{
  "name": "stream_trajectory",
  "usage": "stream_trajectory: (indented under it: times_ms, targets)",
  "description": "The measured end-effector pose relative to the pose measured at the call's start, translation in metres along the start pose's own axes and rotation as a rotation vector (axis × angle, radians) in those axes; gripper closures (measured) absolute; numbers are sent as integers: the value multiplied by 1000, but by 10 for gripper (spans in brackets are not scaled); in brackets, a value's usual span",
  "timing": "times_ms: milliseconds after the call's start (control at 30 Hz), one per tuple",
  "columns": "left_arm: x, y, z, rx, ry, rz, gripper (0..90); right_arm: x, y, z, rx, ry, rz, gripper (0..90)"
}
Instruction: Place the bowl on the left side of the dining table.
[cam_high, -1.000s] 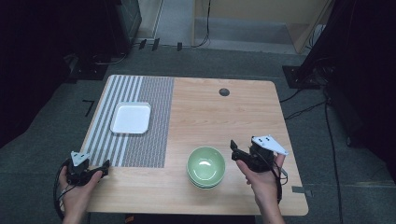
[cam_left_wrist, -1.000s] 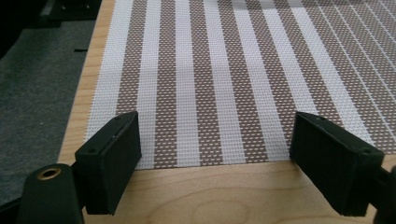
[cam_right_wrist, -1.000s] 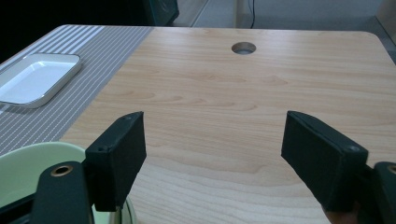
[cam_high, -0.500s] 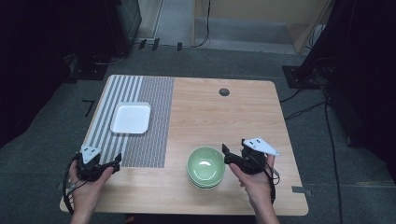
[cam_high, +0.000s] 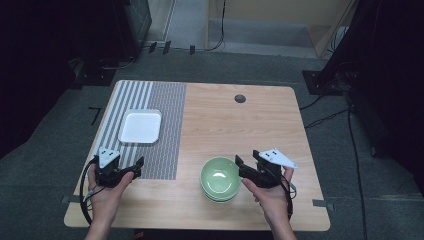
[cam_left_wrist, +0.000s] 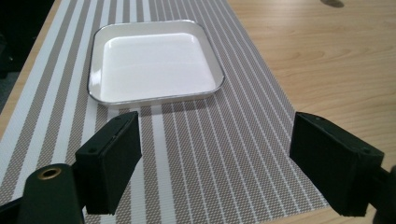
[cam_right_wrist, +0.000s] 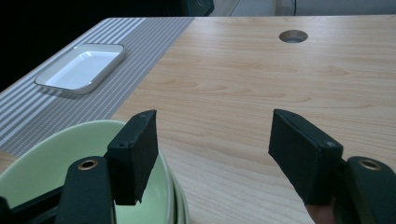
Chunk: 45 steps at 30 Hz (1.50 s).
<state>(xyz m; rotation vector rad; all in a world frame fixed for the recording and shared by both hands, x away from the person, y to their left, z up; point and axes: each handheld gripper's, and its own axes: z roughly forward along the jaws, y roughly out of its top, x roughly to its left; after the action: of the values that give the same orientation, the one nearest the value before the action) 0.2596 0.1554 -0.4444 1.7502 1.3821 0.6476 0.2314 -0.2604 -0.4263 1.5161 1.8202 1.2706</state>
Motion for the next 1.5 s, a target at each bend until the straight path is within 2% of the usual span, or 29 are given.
stream_trajectory:
  times_ms: [67, 133, 300, 333, 367, 400, 433, 467, 633, 800, 900, 1167, 1400, 1467, 1500]
  targets:
    - [-2, 2, 0, -6, -5, -1, 162, 0, 0, 0, -1, 8, 3, 353]
    - [-10, 10, -1, -21, -23, 1, 162, 1, -1, 0, 0, 31, -1, 420]
    - [-21, 19, 1, -41, -53, -5, 162, 2, -2, 1, 1, 33, -4, 447]
    - [-28, 23, 2, -47, -68, -1, 162, 1, -3, 2, 4, 49, 4, 486]
    - [-28, 23, 2, -47, -68, -1, 162, 1, -3, 2, 4, 49, 4, 486]
    - [-32, 25, 3, -51, -78, 3, 162, 0, -3, 2, 9, 65, 6, 502]
    - [-38, 27, 5, -54, -89, 12, 162, -2, -5, 4, 27, 111, 30, 533]
    - [-41, 28, 6, -52, -97, 15, 162, -3, -5, 5, 30, 117, 37, 543]
    - [-55, 31, 10, -50, -119, 43, 162, -4, -9, 7, 52, 125, 30, 626]
    - [-65, 34, 14, -60, -138, 64, 162, 0, -12, 10, 89, 117, -5, 624]
    - [-71, 33, 13, -58, -154, 86, 162, 0, -15, 12, 97, 122, 0, 622]
    - [-80, 28, 13, -51, -180, 102, 162, 6, -23, 17, 122, 144, -21, 781]
    - [-87, 28, 11, -57, -196, 115, 162, 12, -28, 18, 82, 102, -85, 803]
    - [-88, 29, 10, -59, -199, 116, 162, 13, -28, 16, 44, 99, -100, 843]
    - [-88, 29, 10, -59, -199, 116, 162, 13, -27, 14, 24, 112, -90, 849]
